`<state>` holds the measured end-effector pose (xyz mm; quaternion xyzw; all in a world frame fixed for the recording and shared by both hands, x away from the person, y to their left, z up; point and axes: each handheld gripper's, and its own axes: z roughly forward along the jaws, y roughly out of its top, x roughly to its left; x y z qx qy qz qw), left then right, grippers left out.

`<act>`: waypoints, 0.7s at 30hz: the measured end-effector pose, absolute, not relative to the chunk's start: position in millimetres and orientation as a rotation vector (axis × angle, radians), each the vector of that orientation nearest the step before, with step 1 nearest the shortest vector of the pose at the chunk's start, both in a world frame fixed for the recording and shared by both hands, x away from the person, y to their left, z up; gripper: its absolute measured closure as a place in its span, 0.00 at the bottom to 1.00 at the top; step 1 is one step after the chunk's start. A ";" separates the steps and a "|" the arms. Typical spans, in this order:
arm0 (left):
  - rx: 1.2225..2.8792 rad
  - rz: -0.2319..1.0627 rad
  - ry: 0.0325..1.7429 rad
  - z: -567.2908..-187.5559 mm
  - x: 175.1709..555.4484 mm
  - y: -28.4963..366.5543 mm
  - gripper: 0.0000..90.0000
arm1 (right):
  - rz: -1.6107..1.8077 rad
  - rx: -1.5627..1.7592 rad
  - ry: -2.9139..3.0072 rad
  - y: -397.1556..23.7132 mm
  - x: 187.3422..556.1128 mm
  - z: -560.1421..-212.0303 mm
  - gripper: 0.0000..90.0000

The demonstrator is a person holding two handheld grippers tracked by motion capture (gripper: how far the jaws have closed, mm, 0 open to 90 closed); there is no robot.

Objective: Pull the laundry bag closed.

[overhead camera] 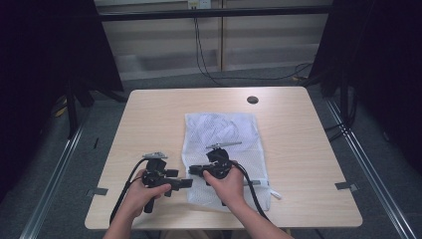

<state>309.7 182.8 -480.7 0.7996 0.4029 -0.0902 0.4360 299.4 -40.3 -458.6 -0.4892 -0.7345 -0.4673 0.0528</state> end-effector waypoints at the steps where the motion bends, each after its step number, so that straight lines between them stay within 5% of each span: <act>1: 1.999 -0.214 0.993 -481.2 310.4 182.3 0.14 | -1.421 -1.487 -2.233 -40.3 299.4 -458.6 0.96; 21: 1.988 -0.303 0.967 -485.9 310.3 165.7 0.37 | -1.425 -1.476 -2.233 -38.2 299.2 -456.4 0.96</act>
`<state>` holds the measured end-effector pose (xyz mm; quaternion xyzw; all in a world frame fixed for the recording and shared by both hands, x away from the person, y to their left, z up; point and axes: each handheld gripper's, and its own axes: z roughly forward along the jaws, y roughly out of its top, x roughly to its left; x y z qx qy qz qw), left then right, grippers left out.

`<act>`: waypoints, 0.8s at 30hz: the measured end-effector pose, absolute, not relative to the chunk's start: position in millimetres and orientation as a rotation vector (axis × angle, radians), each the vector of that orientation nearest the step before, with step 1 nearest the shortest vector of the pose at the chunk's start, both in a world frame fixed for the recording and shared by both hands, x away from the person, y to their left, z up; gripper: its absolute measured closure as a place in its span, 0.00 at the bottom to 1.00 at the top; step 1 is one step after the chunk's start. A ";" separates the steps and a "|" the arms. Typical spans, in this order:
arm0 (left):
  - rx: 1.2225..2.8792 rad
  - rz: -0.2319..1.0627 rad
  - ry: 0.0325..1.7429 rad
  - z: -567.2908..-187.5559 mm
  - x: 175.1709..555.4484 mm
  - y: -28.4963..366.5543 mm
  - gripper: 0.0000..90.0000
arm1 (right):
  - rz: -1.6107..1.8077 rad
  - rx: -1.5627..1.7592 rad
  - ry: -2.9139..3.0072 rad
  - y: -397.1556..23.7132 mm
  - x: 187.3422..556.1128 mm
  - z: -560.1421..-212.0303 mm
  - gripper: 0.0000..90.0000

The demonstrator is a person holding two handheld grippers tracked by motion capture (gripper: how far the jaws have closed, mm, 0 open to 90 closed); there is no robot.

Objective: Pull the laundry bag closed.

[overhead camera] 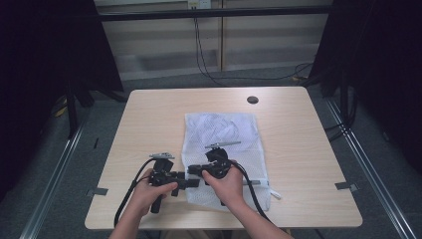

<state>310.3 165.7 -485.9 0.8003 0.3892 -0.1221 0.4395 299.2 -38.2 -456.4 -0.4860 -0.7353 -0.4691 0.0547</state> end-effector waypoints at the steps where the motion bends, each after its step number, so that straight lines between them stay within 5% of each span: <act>1: 1.980 -0.300 0.977 -486.4 310.1 164.8 0.37 | -1.425 -1.476 -2.232 -38.1 299.0 -456.3 0.96; 24: 1.926 -0.414 1.020 -490.9 314.4 161.5 0.66 | -1.428 -1.474 -2.219 -36.1 298.9 -456.6 0.96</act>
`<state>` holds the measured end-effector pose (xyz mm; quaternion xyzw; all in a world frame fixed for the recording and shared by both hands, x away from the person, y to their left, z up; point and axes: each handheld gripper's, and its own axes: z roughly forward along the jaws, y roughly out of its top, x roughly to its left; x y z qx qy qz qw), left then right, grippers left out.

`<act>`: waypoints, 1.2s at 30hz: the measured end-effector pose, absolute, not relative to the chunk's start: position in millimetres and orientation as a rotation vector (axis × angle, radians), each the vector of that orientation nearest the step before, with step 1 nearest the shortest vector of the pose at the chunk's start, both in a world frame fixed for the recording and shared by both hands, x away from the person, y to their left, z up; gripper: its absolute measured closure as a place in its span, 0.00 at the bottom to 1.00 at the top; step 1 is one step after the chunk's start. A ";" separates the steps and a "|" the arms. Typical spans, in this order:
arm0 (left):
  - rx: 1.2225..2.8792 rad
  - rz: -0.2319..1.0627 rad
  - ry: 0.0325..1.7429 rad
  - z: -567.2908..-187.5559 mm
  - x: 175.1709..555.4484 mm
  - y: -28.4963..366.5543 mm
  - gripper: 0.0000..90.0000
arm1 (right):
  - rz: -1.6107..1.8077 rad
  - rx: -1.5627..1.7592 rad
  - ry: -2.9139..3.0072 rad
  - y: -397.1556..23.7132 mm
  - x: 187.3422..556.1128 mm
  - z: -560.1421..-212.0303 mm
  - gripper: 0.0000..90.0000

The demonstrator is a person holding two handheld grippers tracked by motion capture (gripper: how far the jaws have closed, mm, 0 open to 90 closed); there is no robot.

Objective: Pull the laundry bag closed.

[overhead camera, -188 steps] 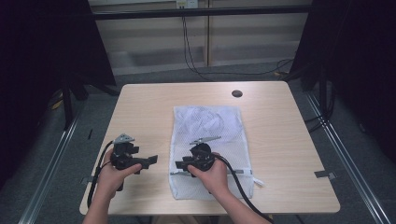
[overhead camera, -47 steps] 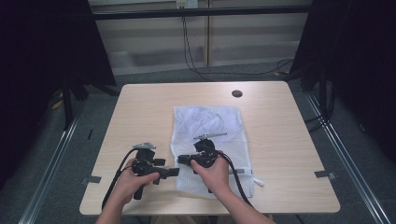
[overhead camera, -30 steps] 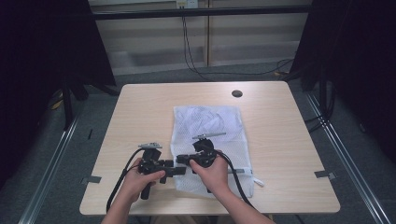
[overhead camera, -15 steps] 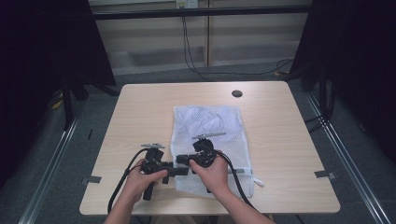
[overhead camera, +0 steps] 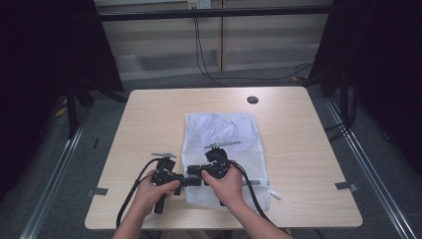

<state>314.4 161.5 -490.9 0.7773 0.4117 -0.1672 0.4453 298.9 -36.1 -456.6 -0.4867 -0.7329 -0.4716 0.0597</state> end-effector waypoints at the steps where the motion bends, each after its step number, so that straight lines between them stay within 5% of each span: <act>1: 1.931 -0.414 1.022 -491.1 314.9 162.0 0.66 | -1.428 -1.474 -2.219 -36.1 298.9 -456.6 0.96; 8: 1.923 -0.455 1.060 -491.2 315.7 164.0 0.79 | -1.426 -1.472 -2.215 -35.5 298.7 -456.7 0.96; 21: 1.906 -0.480 1.097 -490.7 316.0 166.8 0.82 | -1.415 -1.477 -2.216 -37.0 298.6 -457.0 0.97; 27: 1.901 -0.501 1.133 -488.4 316.3 167.7 0.96 | -1.410 -1.476 -2.216 -36.7 298.3 -458.5 0.97; 36: 1.874 -0.508 1.163 -484.9 316.1 169.9 0.98 | -1.412 -1.482 -2.203 -39.5 298.8 -456.3 0.97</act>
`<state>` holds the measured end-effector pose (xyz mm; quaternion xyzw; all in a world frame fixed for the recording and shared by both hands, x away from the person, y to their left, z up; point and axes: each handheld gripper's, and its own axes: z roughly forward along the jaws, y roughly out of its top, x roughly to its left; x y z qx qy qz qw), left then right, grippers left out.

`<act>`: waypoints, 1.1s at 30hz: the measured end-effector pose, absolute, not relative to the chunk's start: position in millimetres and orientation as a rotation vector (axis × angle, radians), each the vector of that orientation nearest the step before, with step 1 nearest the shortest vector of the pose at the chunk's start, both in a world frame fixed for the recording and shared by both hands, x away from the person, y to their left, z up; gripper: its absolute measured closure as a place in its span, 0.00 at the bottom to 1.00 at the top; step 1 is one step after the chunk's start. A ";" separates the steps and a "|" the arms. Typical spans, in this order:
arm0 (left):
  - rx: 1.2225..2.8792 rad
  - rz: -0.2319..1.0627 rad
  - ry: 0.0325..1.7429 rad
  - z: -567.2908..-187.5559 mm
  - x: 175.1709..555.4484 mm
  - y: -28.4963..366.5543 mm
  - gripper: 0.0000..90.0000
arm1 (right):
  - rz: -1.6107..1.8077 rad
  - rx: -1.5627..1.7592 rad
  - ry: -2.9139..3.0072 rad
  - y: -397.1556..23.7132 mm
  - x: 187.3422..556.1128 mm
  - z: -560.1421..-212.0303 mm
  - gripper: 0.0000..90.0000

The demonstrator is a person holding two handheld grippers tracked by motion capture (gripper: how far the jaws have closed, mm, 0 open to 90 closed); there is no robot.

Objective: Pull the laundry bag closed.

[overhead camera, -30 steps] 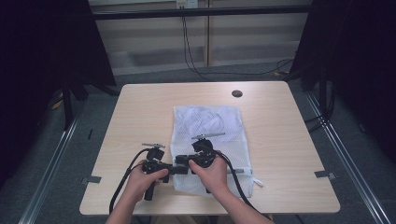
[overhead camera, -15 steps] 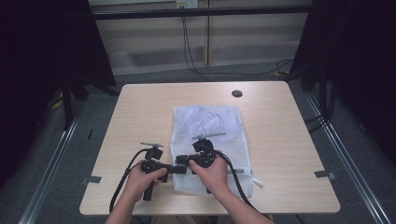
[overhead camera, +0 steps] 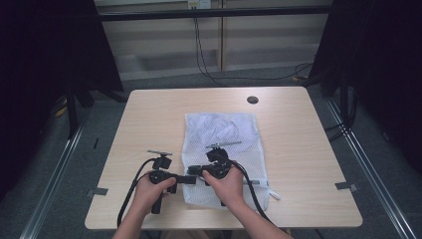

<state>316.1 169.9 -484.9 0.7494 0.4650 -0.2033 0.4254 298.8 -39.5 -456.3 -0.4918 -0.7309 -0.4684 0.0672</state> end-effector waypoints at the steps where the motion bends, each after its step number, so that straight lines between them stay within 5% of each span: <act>1: 1.872 -0.513 1.163 -484.7 316.1 170.2 0.98 | -1.408 -1.481 -2.203 -40.0 298.8 -456.1 0.97; 33: 1.831 -0.526 1.158 -480.3 315.0 175.9 0.98 | -1.377 -1.496 -2.171 -61.4 299.1 -458.1 0.97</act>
